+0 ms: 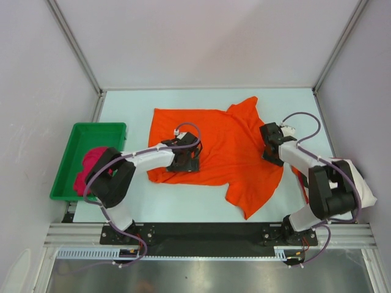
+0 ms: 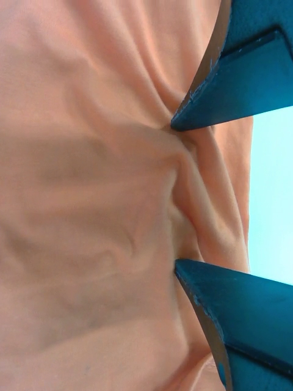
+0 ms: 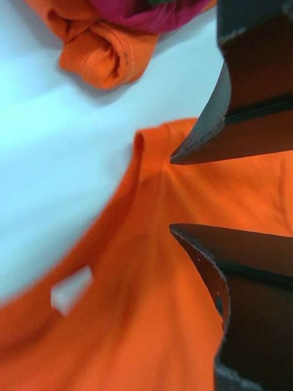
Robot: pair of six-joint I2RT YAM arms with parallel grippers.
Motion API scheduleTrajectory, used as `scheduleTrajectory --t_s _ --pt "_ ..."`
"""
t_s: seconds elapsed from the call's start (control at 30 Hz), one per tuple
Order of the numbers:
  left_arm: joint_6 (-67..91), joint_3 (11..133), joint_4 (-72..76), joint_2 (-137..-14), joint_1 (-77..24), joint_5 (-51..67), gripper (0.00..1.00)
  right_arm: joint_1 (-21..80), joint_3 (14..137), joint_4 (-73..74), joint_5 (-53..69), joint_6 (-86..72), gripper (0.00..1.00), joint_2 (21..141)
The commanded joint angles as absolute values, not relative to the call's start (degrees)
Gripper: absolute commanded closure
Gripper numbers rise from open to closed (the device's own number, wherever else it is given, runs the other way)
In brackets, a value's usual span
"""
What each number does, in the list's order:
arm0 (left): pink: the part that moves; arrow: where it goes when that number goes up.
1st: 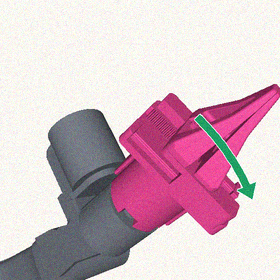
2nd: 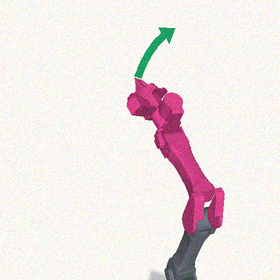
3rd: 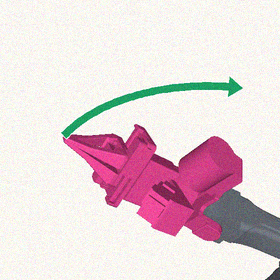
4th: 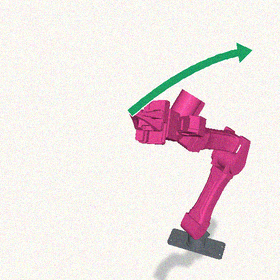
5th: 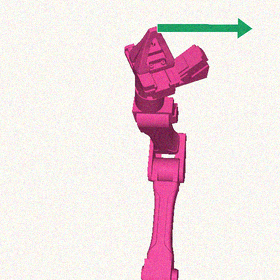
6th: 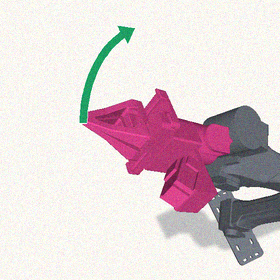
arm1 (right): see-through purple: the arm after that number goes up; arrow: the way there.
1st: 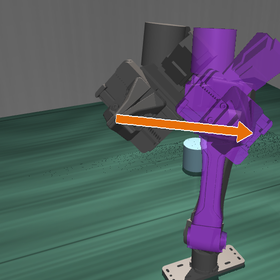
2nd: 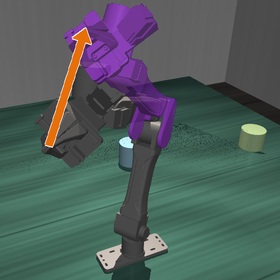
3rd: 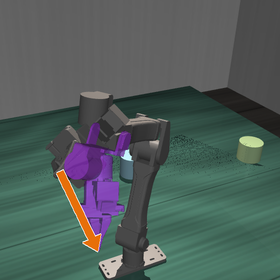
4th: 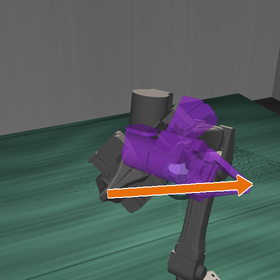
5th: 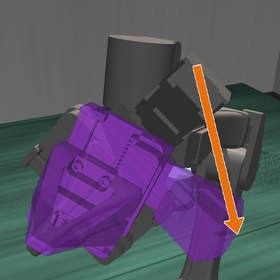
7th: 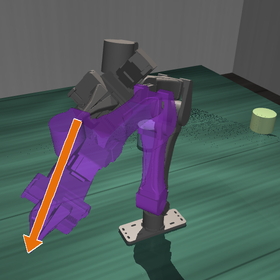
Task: Fold and stack the t-shirts
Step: Flatten out the tshirt
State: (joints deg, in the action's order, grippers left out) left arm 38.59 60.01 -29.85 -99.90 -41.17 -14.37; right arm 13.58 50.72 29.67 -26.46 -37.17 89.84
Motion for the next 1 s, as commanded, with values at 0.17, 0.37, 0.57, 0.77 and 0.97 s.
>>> scheduleTrajectory --t_s 0.17,0.37,0.57,0.77,0.97 --pt "39.1 60.2 -33.8 -83.4 -42.3 -20.4 0.02 26.8 60.7 32.2 -33.8 -35.2 0.46 77.2" --pt "39.9 57.4 -35.4 -84.8 -41.7 -19.2 0.07 33.4 62.1 31.9 -31.2 -37.0 0.58 78.7" --pt "41.5 52.9 -34.4 -86.7 -40.9 -21.7 0.34 38.0 59.7 31.8 -31.8 -39.2 0.88 81.7" --pt "41.2 48.9 -32.6 -84.2 -37.4 -22.6 0.6 41.3 57.3 29.4 -32.0 -39.4 0.93 82.9" --pt "42.0 48.5 -35.3 -86.4 -35.0 -23.5 0.62 41.0 56.5 28.6 -32.1 -39.4 0.94 85.2"
